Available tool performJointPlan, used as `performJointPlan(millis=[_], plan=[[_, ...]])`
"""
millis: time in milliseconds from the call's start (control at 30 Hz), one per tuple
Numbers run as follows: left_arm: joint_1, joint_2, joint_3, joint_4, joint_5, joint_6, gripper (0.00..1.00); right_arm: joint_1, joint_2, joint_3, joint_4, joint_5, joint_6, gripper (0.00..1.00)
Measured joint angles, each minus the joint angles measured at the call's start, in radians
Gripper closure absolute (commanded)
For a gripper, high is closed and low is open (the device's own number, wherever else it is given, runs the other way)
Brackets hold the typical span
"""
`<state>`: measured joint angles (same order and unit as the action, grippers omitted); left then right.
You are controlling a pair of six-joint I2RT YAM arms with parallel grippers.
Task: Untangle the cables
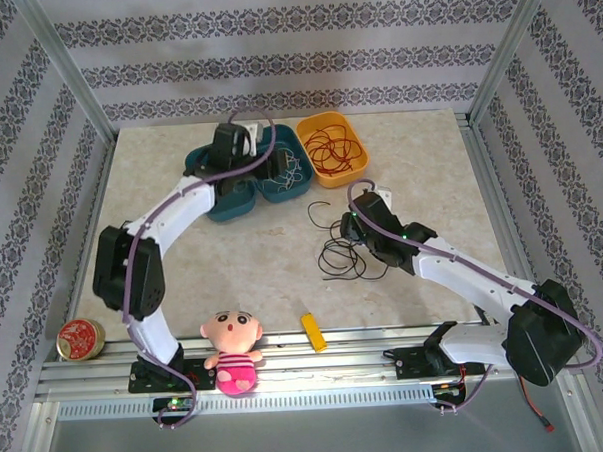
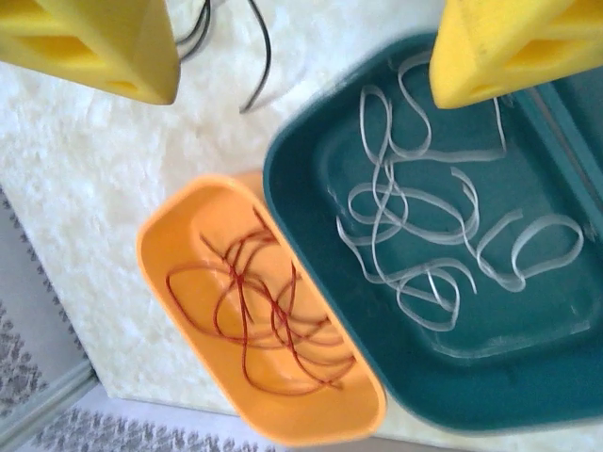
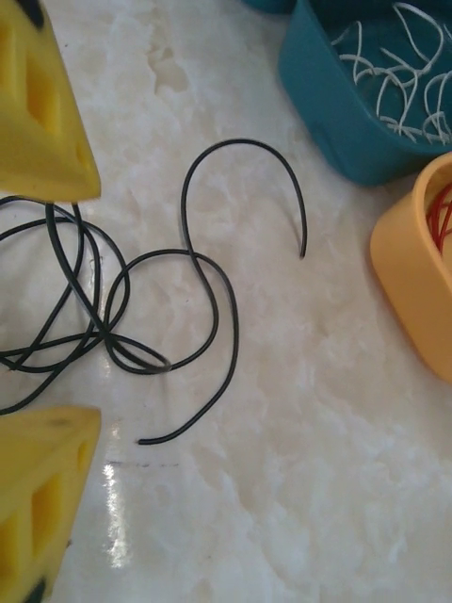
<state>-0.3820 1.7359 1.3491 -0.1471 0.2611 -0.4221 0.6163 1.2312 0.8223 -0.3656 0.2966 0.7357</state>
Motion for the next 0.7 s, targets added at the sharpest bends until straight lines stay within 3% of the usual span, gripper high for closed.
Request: performJointPlan(millis=[267,700], plan=[[-0.164,-0.044,-0.309,0.176,-0.122,-0.166,0.23,-0.013,0.050,0.001,-0.045,-0.017,0.101,0.26],[-0.226,0.203,-0.220,0.343,-0.101,-0.285,0.38,-0.013,0.147,0.014,-0.021,-0.037,0.134,0.24]])
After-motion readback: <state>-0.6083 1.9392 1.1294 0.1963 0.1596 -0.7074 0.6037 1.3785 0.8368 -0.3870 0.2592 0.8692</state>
